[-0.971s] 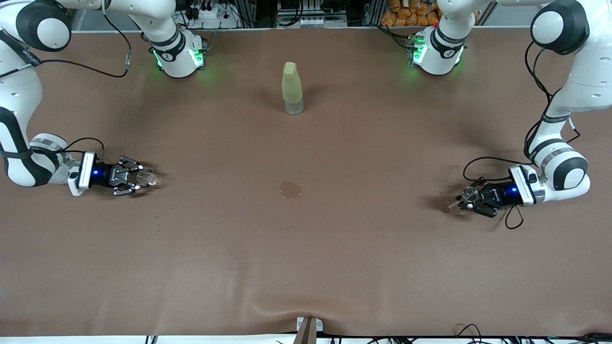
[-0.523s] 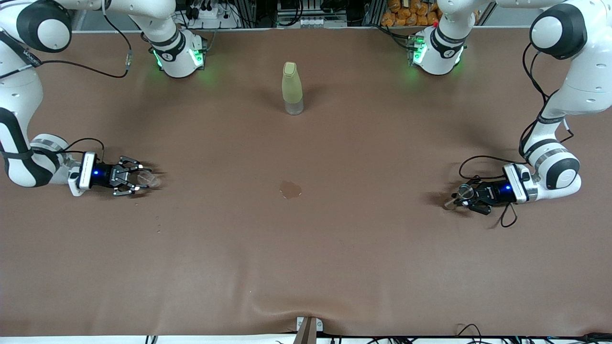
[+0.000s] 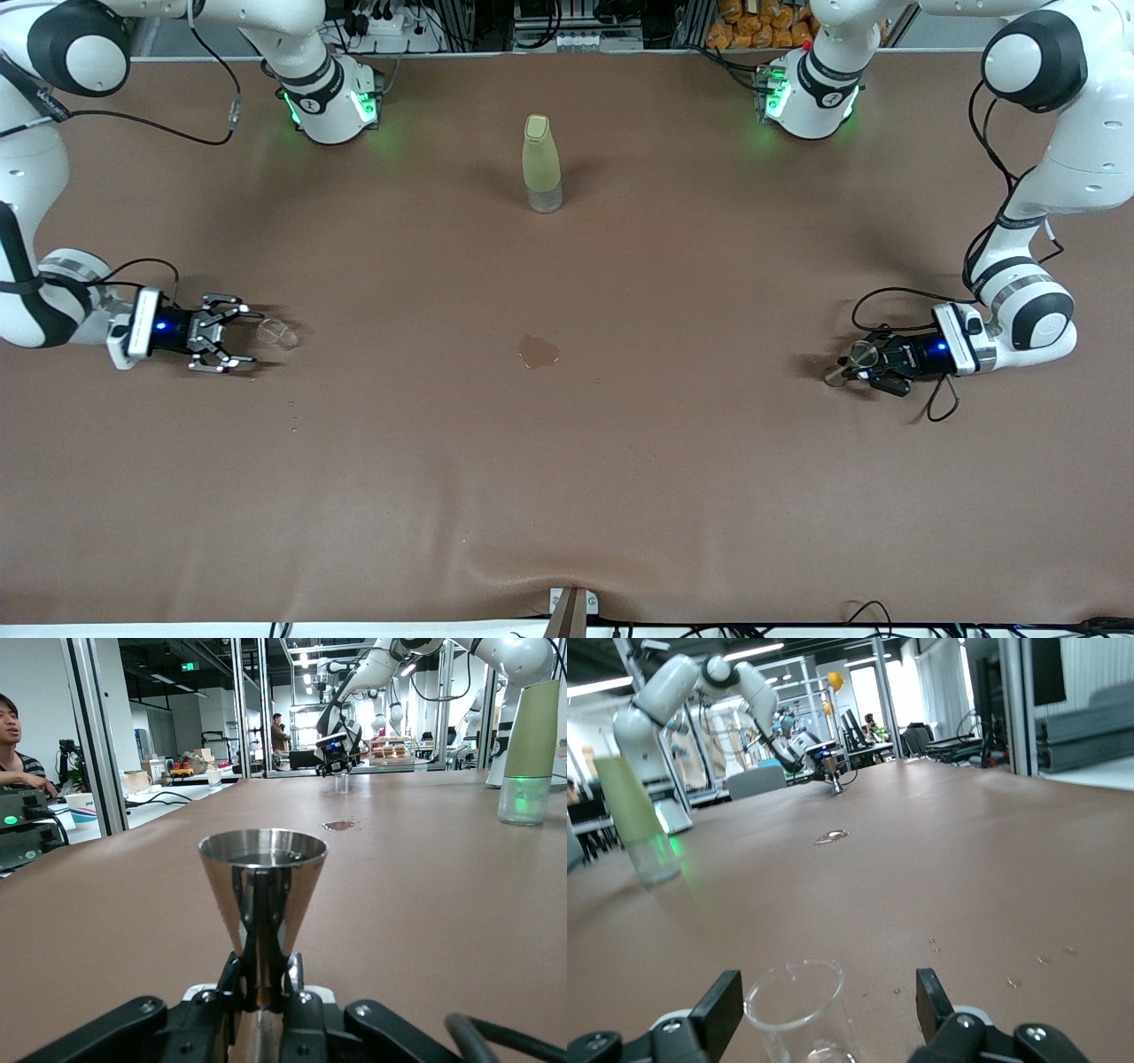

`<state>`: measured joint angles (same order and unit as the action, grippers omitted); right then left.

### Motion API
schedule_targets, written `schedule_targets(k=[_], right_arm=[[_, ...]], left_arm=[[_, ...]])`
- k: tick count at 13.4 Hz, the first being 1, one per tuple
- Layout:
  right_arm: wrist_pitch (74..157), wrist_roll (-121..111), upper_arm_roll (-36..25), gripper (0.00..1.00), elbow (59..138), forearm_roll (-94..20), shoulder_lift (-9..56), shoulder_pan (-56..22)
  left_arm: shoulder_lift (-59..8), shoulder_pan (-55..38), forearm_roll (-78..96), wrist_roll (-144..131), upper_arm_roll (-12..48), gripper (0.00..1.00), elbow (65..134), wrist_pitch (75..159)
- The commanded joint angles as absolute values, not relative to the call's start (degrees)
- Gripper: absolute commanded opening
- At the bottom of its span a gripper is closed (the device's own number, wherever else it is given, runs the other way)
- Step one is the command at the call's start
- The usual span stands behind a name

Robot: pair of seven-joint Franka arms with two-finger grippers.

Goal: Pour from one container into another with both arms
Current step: 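Lower the beaker with the right gripper while the left gripper lowers the jigger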

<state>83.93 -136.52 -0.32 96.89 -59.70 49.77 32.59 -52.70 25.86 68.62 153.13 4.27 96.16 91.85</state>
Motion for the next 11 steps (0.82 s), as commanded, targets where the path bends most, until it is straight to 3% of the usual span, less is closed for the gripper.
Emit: schedule_targets(k=[1,3,6,9,11], right_arm=[[80.95,-127.56,0.62,0.86,93.96,-57.04,49.31,33.84],[80.51,-120.36,0.62,0.87,91.51,-56.78,47.91,33.31],[75.86,-102.71,0.97,0.92,84.66,-54.50,47.03,31.65],[75.23,-86.98,1.05,0.96,80.87,-54.14,43.26,29.45],[76.28,-78.87,0.88,0.99,80.68,-53.53,39.39,25.95]], left_arm=[[-52.91,26.46,67.59,153.90,4.57,0.09,96.06,91.14],[-52.91,26.46,67.59,153.81,4.57,0.28,96.06,91.14],[-52.91,26.46,67.59,153.81,4.57,0.36,96.06,91.14],[-52.91,26.46,67.59,153.81,4.57,0.55,96.15,91.14],[-52.91,26.54,67.59,153.55,4.57,0.55,96.07,91.14]])
